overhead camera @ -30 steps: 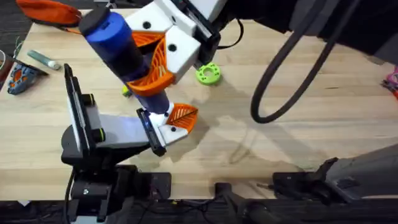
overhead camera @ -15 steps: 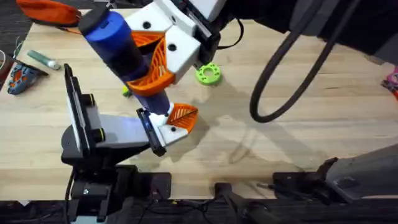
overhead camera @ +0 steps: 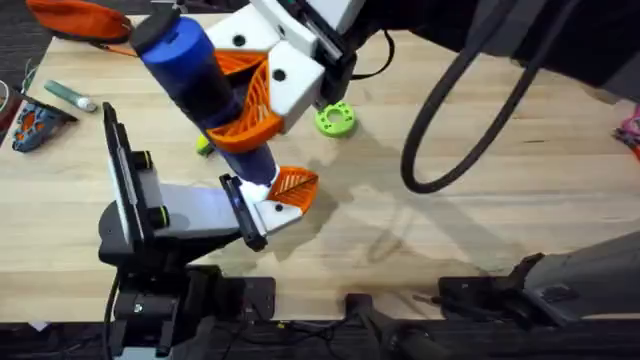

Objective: Pick up the gripper from the table and insert it into the empty holder that is missing its gripper. Then pick up a screw, insert it into the mounting hole, and use the screwdriver to tighten it. Finally, clean up the table by picking up the vegetable and placing it into the bucket.

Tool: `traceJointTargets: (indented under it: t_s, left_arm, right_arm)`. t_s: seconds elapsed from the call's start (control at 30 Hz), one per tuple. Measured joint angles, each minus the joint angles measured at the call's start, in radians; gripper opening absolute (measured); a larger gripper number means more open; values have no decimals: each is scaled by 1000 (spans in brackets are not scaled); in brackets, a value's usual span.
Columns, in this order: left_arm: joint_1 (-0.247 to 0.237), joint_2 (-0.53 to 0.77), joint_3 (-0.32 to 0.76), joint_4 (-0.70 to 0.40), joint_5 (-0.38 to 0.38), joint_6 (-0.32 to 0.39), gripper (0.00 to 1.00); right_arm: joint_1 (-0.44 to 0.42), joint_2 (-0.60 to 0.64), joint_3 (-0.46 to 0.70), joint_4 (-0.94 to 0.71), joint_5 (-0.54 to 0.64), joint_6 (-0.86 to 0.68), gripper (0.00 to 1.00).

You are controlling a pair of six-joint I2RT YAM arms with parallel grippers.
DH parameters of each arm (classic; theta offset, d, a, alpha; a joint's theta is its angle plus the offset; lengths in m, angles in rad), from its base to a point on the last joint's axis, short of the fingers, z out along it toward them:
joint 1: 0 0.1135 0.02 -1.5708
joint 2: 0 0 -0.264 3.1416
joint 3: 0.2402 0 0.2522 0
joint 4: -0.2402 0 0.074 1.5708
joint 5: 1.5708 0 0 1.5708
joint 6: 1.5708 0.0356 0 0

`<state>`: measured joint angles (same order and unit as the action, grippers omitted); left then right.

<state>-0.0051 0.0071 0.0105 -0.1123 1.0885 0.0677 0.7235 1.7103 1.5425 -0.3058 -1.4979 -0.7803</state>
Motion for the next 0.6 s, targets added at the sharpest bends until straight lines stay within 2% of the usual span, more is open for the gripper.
traceJointTargets:
  t_s: [0.6]
  left_arm:
    - [0,0,0,0,0,0,15]
  right_arm:
    - [0,0,0,-23,0,-36,9]
